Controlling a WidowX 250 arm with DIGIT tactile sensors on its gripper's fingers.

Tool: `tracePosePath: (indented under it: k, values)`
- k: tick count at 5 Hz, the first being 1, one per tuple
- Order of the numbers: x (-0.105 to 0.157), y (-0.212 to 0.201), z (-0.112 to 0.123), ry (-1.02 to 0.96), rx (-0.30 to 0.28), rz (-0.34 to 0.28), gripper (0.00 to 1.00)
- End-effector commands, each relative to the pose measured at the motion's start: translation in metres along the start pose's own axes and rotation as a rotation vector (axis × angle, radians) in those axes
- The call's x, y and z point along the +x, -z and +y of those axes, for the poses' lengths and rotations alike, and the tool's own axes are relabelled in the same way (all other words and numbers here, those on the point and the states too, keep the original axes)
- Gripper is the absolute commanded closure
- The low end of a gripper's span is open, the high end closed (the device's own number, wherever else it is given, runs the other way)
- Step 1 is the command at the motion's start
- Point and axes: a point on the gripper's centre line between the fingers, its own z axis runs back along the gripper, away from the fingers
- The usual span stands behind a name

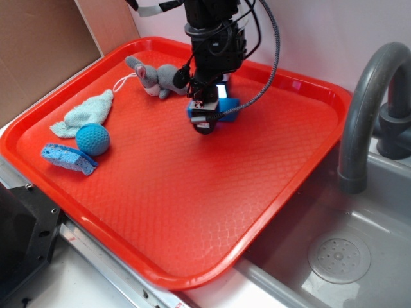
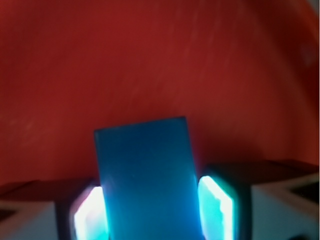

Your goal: Grab the blue block.

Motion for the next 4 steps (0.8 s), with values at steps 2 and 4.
tracePosePath:
  k: [2, 4]
  values:
    - [-0.029, -0.164, -0.063, -0.747, 0.192, -0.244, 1.0]
    - [-0.032, -0.164, -0.071, -1.039, 0.027, -0.228, 1.0]
